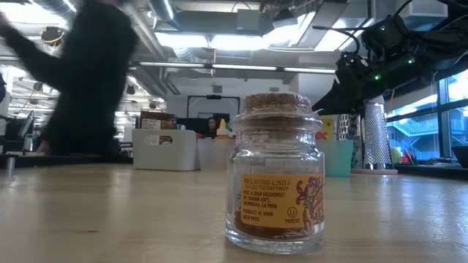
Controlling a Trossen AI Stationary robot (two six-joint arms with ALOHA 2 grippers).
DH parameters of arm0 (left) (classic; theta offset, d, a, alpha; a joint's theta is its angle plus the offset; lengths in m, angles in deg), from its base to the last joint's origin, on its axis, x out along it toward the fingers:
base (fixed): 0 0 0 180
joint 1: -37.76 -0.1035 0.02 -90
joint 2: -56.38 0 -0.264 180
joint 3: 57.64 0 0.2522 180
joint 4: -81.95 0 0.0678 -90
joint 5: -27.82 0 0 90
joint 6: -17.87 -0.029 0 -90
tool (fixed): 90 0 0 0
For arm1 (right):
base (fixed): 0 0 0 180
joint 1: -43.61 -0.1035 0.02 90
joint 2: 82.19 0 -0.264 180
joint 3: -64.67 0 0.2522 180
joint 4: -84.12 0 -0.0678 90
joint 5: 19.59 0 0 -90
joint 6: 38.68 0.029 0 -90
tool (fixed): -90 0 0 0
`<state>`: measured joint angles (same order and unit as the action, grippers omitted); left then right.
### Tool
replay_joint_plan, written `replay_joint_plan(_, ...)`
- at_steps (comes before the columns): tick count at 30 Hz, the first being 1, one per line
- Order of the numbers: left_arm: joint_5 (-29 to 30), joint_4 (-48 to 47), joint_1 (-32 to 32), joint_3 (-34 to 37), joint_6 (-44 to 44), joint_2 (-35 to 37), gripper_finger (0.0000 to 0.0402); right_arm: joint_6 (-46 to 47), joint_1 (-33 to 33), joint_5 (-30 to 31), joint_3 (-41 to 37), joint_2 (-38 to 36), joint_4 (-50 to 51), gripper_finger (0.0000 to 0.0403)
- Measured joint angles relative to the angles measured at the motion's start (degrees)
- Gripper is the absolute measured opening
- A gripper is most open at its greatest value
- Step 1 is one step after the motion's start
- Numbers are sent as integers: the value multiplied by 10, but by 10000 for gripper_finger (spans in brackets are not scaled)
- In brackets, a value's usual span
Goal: Pick & Place Kitchen Items
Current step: Put the brown seasoning bottle into the gray bin
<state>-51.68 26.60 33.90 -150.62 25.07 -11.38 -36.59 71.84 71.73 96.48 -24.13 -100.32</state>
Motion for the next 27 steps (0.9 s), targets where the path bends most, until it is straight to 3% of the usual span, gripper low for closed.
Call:
replay_joint_plan(6,0,0,0,0,0,0,262,-5,0,0,5,-1,-42,262)
replay_joint_plan(12,-2,-3,0,0,1,0,262,-31,0,1,45,-20,-8,262)
replay_joint_plan(27,1,-11,0,0,0,1,262,-24,-6,-1,198,-121,337,262)
